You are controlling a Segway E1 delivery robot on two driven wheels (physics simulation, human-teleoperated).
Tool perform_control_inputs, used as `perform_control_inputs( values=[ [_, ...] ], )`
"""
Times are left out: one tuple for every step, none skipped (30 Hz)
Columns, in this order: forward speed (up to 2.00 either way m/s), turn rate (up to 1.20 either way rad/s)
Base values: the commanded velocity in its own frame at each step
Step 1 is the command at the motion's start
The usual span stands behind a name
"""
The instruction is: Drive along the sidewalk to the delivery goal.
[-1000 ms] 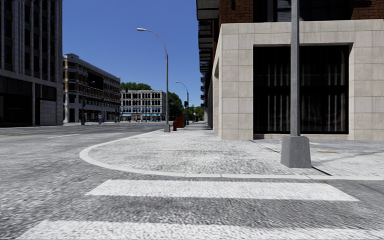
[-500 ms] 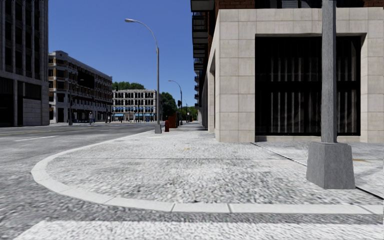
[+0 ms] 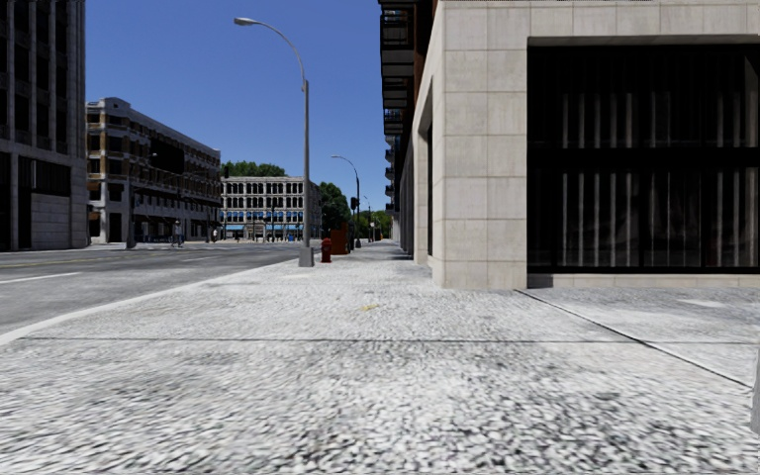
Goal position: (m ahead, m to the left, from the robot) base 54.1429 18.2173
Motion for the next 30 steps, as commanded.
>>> perform_control_inputs(
  values=[
    [1.71, 0.00],
    [1.61, 0.00],
    [1.56, 0.00],
    [1.56, 0.00],
    [1.51, 0.00],
    [1.50, 0.00],
    [1.49, 0.00],
    [1.49, 0.00],
    [1.49, 0.00],
    [1.49, 0.00],
    [1.49, 0.00],
    [1.49, 0.00],
    [1.49, 0.00],
    [1.49, 0.00],
    [1.49, 0.00],
    [1.49, 0.00],
    [1.49, 0.00],
    [1.49, 0.00],
    [1.49, 0.00],
    [1.49, 0.00],
    [1.49, 0.00],
    [1.50, 0.00],
    [1.50, 0.00],
    [1.50, 0.00],
    [1.50, 0.00],
    [1.50, 0.00],
    [1.50, 0.00],
    [1.50, 0.00],
    [1.50, 0.00],
    [1.50, 0.00]
  ],
)
